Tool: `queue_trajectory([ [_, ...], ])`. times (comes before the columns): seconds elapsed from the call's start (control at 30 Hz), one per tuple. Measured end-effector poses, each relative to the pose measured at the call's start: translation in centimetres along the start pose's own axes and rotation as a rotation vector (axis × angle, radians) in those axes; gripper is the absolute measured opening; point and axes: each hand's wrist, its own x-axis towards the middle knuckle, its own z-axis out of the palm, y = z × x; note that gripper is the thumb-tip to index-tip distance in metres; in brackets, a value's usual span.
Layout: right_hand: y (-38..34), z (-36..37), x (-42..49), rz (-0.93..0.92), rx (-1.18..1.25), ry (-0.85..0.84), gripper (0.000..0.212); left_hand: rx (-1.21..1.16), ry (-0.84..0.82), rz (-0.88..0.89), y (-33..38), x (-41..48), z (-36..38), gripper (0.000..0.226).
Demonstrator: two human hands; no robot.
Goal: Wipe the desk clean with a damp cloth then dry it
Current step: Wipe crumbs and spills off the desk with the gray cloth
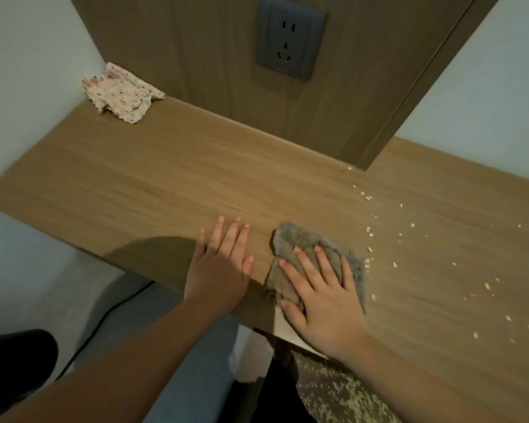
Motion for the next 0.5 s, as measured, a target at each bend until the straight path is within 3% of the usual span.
queue_trajectory([
  [0.13,1.0,-0.6,0.3,-0.060,-0.017,-0.063,0.061,-0.005,0.003,0.036,-0.1,-0.3,-0.1,0.055],
  [0.33,-1.1,-0.9,5.7,0.209,0.092,-0.062,0.059,0.058,-0.033,-0.017,0.0,-0.1,0.1,0.053],
  [0.5,-2.5,0.5,-1.4,-0.017,0.031,0.016,0.056,0.009,-0.039,-0.040,0.2,0.1,-0.3,0.053],
])
